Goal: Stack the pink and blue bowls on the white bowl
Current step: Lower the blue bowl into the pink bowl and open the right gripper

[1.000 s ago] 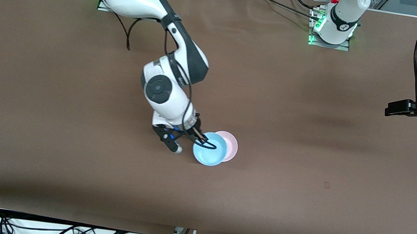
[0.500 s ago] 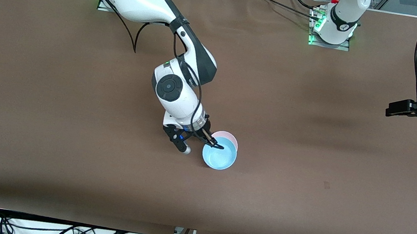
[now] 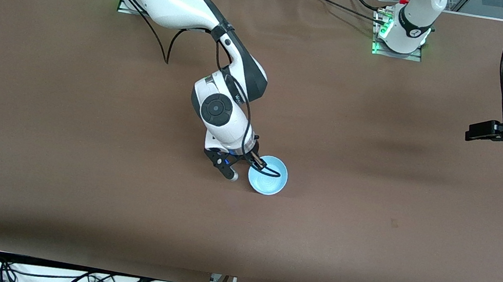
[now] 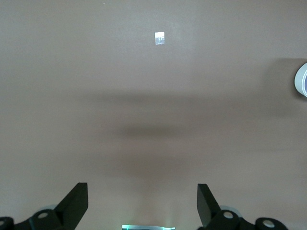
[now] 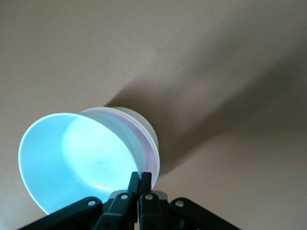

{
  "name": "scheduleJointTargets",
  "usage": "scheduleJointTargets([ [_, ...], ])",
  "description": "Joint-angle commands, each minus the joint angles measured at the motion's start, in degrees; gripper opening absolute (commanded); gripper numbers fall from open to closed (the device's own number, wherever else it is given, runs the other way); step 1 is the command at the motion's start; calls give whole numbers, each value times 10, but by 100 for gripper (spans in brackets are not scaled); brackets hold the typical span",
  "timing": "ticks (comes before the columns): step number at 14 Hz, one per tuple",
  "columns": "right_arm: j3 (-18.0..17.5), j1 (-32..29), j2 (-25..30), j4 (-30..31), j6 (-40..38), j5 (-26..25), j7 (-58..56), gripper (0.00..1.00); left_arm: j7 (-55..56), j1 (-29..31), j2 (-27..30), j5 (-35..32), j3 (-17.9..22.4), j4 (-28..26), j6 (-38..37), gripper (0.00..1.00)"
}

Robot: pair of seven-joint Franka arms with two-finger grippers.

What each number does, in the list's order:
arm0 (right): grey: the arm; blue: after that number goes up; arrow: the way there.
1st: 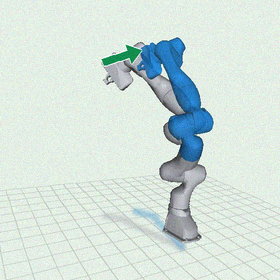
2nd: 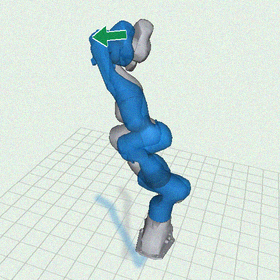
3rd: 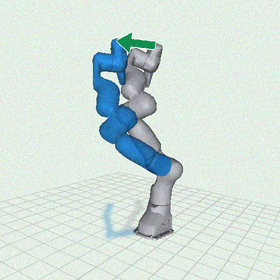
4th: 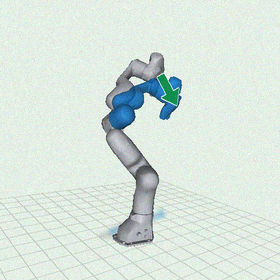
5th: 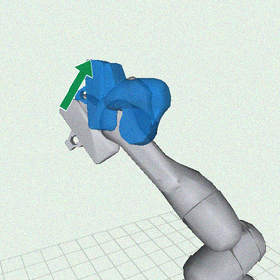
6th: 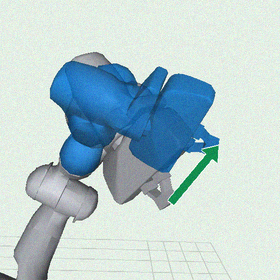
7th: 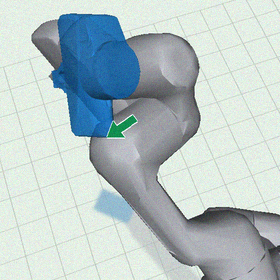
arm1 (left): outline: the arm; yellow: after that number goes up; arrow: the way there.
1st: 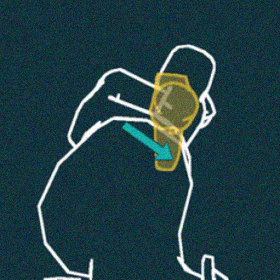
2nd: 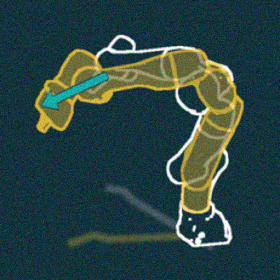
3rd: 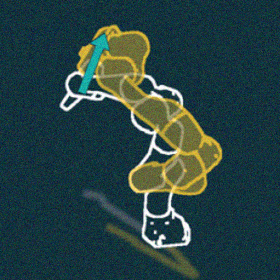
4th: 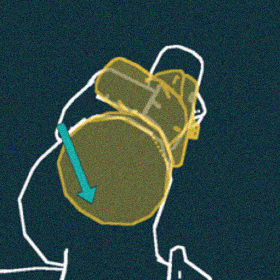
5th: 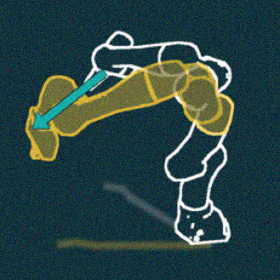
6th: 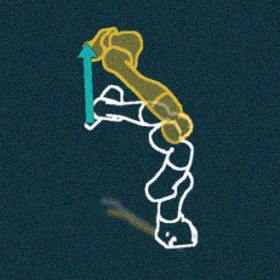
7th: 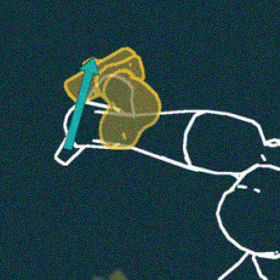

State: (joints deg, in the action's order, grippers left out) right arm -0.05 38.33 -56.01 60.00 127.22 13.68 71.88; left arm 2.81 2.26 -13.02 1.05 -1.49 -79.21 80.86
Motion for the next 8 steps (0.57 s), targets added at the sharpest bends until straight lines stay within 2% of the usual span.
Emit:
scheduleJointTargets([
  [1,-2,1,-5,-18,-14,-6,-5,0,-13,0,-10,-3,2,21,-5,100],
  [8,-2,2,-12,-18,-1,-6,-9,0,-13,1,-13,0,3,22,-5,100],
])
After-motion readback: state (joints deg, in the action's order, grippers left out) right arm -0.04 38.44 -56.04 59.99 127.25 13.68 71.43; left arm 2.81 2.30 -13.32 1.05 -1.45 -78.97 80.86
